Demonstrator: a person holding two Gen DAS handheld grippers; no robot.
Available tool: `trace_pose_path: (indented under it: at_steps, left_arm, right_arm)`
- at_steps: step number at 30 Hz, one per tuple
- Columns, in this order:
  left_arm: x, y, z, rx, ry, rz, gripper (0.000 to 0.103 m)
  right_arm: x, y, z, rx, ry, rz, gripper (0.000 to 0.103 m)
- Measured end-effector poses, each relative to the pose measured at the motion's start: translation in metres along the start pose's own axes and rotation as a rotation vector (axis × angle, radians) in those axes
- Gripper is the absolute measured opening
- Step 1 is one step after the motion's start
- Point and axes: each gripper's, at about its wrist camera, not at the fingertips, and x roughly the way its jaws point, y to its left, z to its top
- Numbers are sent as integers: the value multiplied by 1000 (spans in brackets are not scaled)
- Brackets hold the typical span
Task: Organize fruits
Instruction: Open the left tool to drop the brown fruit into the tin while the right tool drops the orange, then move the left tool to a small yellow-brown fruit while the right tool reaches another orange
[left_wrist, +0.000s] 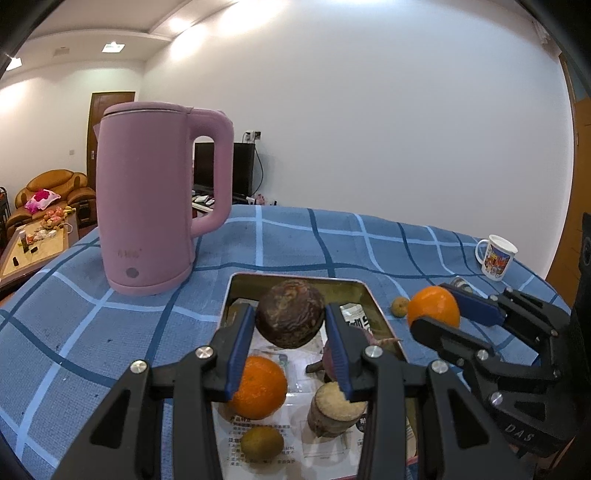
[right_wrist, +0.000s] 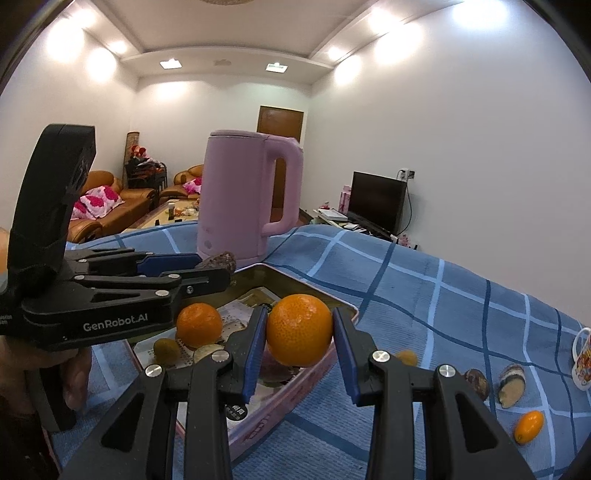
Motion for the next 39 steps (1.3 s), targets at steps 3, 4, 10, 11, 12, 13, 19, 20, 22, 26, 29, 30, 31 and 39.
trace_pose_path:
  at_steps: [3, 4, 10, 11, 12, 13, 19, 20, 22, 26, 29, 30, 31, 39]
  left_arm:
    - [1, 0, 0, 1, 12, 5, 41]
    - [2, 1, 0, -1, 15, 6, 41]
    - [6, 4, 0, -3, 41, 8, 41]
    - [6, 5, 0, -4, 43, 6, 41]
    - [6, 5, 0, -5, 46, 6, 41]
    - [6, 5, 0, -6, 48, 8, 41]
    - [4, 8, 0, -13, 44, 26, 56]
    - [3, 7, -1, -10, 38, 30, 63]
    - [-1, 5, -1, -4, 24, 34, 71]
    - [-7, 1, 1, -23, -4, 13, 85]
    - [-13, -8, 8, -18, -31, -4, 88]
    - [-15, -12, 11, -16, -42, -16, 88]
    - [-17, -17, 13, -11, -51, -24, 89]
    - [-8, -83, 24, 78, -50, -121, 89]
  right_arm:
    - [3, 3, 1, -10, 8, 12, 38]
    - [4, 4, 1, -13, 11, 16, 38]
    - [10, 9, 0, -38, 43, 63, 38]
    - [12, 11, 1, -46, 50, 70, 38]
    - [13, 12, 1, -51, 54, 75, 38]
    - [14, 13, 0, -57, 63, 81, 38]
    - [25, 20, 0, -84, 116, 118, 39]
    - [26, 21, 0, -86, 127, 122, 40]
    - [27, 22, -1, -90, 132, 114, 41]
    - [16, 16, -1, -68, 89, 73, 57]
    - [2, 1, -5, -49, 74, 31, 57]
    - [-5, -7, -7, -48, 75, 2, 57]
    - [-12, -17, -10, -40, 78, -36, 57]
    - [-62, -147, -27, 241, 115, -377, 57]
